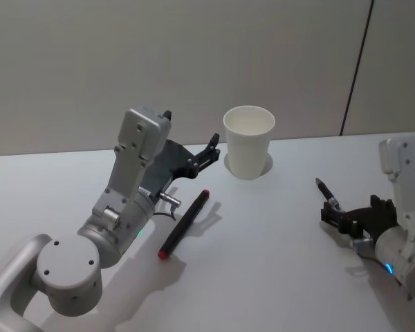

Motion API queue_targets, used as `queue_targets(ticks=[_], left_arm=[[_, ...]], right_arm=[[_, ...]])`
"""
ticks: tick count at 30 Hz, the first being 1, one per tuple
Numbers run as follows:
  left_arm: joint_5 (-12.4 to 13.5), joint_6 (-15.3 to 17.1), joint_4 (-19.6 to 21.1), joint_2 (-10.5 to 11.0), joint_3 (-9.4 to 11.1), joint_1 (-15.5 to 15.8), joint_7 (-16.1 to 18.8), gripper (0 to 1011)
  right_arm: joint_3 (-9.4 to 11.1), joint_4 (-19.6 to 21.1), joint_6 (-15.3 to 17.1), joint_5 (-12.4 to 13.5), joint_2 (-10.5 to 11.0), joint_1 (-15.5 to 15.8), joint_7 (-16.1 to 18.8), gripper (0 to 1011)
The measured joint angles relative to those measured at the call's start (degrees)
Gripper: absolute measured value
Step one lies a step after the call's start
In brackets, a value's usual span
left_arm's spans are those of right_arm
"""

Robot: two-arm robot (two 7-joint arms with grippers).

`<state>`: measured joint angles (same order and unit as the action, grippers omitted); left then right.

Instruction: Place the pen into the pen holder.

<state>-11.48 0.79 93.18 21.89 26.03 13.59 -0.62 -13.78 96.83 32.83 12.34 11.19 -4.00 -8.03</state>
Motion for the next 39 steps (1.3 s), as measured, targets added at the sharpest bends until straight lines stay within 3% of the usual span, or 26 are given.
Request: queue_targets(ticks=[18, 31, 39], left_arm=[[0.0, 0.0, 0.0, 0.0, 0.0, 0.0, 0.0, 1001], [0.0, 0.0, 0.0, 0.0, 0.0, 0.0, 0.0, 1001], [0.0, 0.0, 0.0, 0.0, 0.0, 0.0, 0.0, 1001]], right_arm=[[-0.27, -5.62, -2.68, -2.03, -2.13, -2.68, 2.05, 1001], [-0.4, -7.26, -3.65, -2.67, -2.78, -3.51, 2.93, 996], [-0.56, -7.71, -3.91, -2.81, -3.02, -3.75, 3.35, 793]])
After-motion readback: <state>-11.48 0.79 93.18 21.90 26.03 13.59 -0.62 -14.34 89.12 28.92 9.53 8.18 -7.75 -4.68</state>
